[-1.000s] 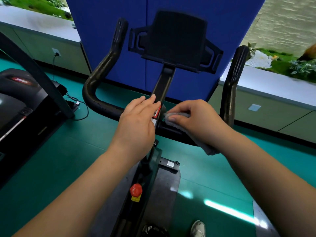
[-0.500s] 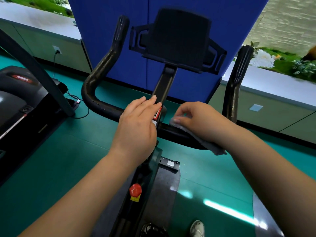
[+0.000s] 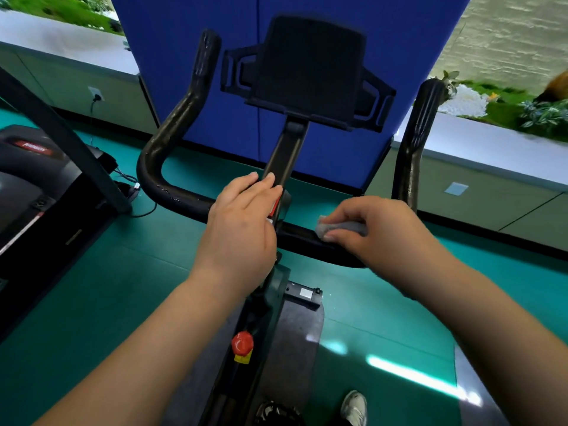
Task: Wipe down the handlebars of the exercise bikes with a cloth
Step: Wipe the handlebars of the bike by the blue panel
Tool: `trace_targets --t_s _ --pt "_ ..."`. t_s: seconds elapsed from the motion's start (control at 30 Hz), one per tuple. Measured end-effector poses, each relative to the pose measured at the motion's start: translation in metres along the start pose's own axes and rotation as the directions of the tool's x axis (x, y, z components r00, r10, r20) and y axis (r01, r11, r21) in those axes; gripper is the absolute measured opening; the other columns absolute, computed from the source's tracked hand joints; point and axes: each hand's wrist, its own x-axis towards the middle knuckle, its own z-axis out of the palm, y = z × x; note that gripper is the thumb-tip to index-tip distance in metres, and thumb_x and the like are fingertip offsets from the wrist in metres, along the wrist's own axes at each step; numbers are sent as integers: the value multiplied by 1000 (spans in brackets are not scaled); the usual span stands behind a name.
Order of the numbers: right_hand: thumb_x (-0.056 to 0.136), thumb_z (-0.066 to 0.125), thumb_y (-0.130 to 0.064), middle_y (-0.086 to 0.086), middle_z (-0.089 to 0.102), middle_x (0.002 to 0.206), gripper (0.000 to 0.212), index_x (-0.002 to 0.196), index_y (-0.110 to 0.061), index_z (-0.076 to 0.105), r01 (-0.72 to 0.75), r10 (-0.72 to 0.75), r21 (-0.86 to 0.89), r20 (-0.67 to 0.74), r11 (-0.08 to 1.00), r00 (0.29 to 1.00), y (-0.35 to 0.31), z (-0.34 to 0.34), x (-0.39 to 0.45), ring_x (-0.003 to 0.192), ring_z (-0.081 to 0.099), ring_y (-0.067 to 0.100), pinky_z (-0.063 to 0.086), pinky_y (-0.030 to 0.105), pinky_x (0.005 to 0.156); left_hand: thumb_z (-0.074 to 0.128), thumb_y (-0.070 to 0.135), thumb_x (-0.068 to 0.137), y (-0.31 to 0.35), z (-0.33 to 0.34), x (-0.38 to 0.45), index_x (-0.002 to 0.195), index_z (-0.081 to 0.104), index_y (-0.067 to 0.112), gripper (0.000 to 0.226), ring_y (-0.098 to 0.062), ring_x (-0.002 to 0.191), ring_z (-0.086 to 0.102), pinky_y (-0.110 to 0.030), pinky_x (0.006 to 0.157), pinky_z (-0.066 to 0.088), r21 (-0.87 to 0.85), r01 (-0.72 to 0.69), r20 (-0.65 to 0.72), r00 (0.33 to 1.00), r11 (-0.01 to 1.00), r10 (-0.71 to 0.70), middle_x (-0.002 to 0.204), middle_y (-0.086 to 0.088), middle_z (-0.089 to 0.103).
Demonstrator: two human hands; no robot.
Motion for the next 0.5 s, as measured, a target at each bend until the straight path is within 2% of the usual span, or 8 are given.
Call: trace_targets --t_s 0.1,0.17,0.23,0.37,0.5 --pt "78 76 -26 -5 64 92 17 95 -25 74 170 -173 -31 -169 985 970 -7 20 -3 92 58 14 47 30 85 27 16 82 0 2 3 119 63 2 54 -28 126 47 -42 108 37 -21 -8 -51 999 1000 7 127 -10 61" --pt "75 78 -17 1 61 89 17 91 -17 73 315 -317 -48 -235 948 919 -16 40 -4 86 57 22 51 37 75 29 16 82 -1 2 4 117 64 2 52 -28 124 49 -37 108 36 -32 -13 -73 997 999 10 126 -11 62" --pt "79 74 -13 6 58 88 10 88 -10 70 396 -413 -115 -283 911 866 -17 54 -9 80 55 26 49 42 64 29 16 82 -2 2 3 119 64 3 52 -26 124 48 -30 110 32 -23 -15 -70 997 1000 13 127 -10 61" --pt "87 68 -16 10 59 84 13 84 -4 69 418 -475 -227 -394 880 787 6 55 -23 74 53 30 45 42 60 28 17 84 -2 1 1 123 62 6 52 -23 126 45 -24 111 27 -20 -2 -59 998 1000 1 130 -6 59" --pt "86 67 -17 9 57 81 15 81 -3 69 349 -403 -202 -429 915 808 -5 62 -21 74 52 27 42 39 65 28 17 83 -2 1 2 122 63 6 54 -23 124 47 -23 109 28 -32 17 -75 997 999 -19 129 -7 60"
